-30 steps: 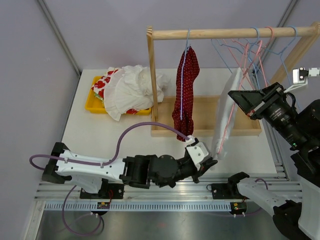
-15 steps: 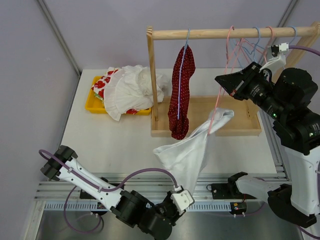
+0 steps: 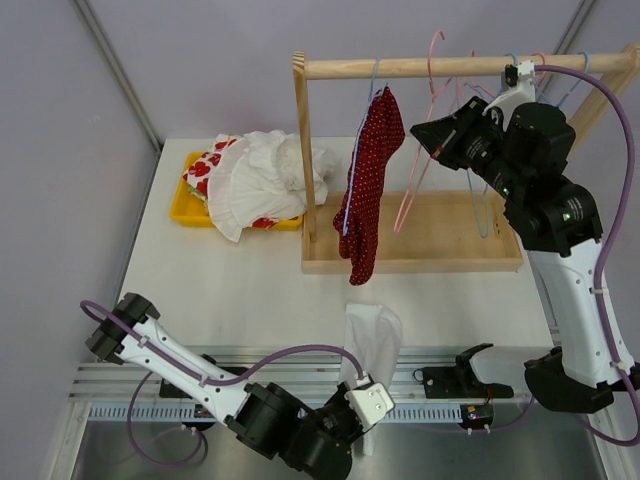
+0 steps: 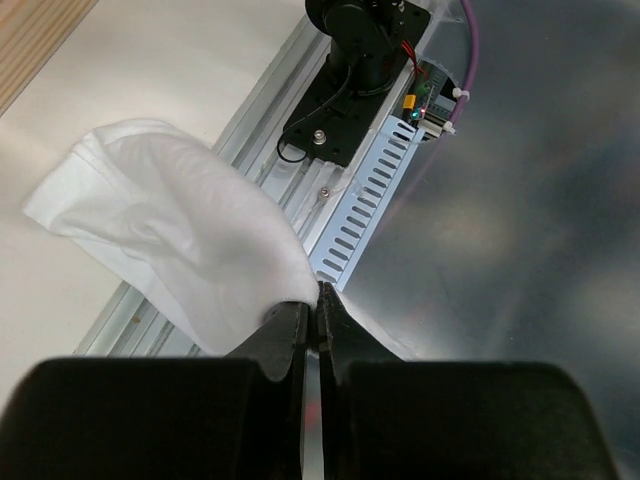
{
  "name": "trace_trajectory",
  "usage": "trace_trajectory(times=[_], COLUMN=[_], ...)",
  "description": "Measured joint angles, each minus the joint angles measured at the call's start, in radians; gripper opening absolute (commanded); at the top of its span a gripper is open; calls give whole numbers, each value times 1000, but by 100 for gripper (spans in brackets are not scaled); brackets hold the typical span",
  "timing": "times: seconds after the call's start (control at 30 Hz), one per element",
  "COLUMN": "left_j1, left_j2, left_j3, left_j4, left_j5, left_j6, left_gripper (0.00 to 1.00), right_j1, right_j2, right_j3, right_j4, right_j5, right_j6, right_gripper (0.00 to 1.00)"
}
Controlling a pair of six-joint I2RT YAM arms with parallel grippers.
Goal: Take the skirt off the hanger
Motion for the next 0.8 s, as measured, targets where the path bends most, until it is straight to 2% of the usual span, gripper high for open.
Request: trace_trajectory(times=[0.2,0.57,0.6,0.63,0.7,0.73,0.8], left_j1=[0,0,0,0,0,0,0], left_j2=[10,11,11,11,12,13,14], left_j3=[1,51,58,67,88,104,130], left_j4=[-3,-92,-108,-133,-201,-257,-375], left_j5=[-1,-29,-34,-41,-61,-75,-102], left_j6=[0,-12,-14,-22,-50,-77,-151], left_gripper=[0,0,0,0,0,0,0], right_j1=[-14,-19,-19,-19,-19,-19,-20], right_j2=[43,26,18,4,-30,-50,-93], right_j3=[-3,-156,-165,-174,-190,-197,-202], right_j4=[14,50,54,55,54,50,40], right_j5=[16,33,33,34,34,33,34], right_j6=[9,38,39,42,54,58,51], right_gripper=[0,0,5,15,47,80,97])
